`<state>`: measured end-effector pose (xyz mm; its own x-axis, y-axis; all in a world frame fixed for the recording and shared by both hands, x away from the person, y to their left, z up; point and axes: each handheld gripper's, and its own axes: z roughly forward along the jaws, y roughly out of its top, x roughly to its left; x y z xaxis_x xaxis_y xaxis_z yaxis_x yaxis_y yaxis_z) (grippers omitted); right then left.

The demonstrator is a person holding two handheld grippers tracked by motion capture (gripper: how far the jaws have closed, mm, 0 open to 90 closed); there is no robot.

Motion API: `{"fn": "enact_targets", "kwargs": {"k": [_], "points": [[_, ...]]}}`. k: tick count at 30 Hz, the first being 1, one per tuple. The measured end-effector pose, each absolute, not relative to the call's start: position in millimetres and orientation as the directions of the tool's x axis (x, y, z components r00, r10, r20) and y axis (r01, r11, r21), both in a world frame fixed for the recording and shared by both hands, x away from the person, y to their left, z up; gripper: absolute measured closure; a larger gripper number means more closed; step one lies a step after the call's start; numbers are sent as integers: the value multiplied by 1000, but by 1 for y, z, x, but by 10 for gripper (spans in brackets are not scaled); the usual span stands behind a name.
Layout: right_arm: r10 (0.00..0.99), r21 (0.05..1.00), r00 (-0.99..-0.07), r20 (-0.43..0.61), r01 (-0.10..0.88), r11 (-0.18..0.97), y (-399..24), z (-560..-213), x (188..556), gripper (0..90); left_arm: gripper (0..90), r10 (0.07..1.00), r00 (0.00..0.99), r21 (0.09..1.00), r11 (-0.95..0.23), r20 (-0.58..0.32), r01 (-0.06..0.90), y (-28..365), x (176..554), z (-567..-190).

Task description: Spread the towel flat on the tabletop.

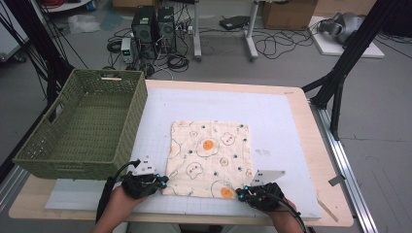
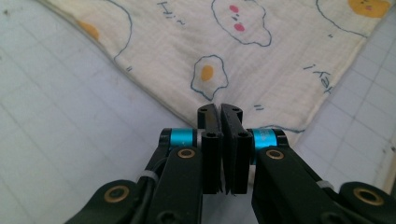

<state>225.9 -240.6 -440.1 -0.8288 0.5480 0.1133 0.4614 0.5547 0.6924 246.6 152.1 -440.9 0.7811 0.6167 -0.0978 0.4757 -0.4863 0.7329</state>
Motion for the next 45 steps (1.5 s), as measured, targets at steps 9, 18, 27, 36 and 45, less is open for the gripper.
{"fn": "enact_targets", "kwargs": {"k": [9,18,27,36,45], "points": [[506,674,-849,152,463,575,-238,-439,202,892,858,587,795,719,-486,-153,496,169,227,-441],[611,747,-780,139,487,452,-251,-430,213,678,470,661,722,802,-309,-205,511,169,240,-428],[759,788,-650,36,486,379,-254,-425,272,592,472,736,629,843,-152,-251,515,163,299,-422],[762,789,-648,10,473,392,-256,-426,288,568,497,807,559,878,-113,-192,465,150,339,-411],[767,801,-641,30,474,365,-264,-424,291,554,486,836,519,853,-130,-180,506,133,380,-424]]}}
